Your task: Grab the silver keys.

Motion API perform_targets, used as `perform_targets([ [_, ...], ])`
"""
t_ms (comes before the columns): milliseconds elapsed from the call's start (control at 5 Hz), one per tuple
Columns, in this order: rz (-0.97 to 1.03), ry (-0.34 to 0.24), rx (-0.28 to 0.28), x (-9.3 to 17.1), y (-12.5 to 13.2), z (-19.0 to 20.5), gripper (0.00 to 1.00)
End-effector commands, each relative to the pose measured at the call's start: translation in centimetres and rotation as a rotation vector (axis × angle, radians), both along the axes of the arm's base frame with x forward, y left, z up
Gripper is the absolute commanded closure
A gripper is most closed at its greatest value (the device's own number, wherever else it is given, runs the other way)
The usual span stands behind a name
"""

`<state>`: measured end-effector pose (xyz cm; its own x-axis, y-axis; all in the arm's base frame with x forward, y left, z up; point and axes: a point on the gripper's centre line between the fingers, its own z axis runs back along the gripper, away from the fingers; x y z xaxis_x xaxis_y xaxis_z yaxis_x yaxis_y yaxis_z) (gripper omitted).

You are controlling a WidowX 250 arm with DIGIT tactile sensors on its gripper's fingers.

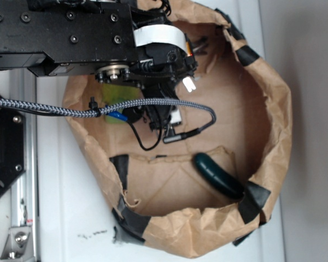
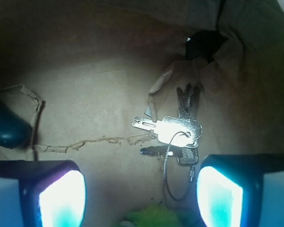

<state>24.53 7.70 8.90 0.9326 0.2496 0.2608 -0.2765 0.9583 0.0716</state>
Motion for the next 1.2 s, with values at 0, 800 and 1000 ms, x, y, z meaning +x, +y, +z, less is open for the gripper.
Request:
perform_targets([
  [0,0.051,-0.042,0.067,0.6,1.8,0.9,0.00],
  [800,-0.050,-0.064,0.124,1.0,0.7,-3.4,0.00],
  [1000,-0.049,-0.061,0.111,1.0,0.8,-3.4,0.00],
])
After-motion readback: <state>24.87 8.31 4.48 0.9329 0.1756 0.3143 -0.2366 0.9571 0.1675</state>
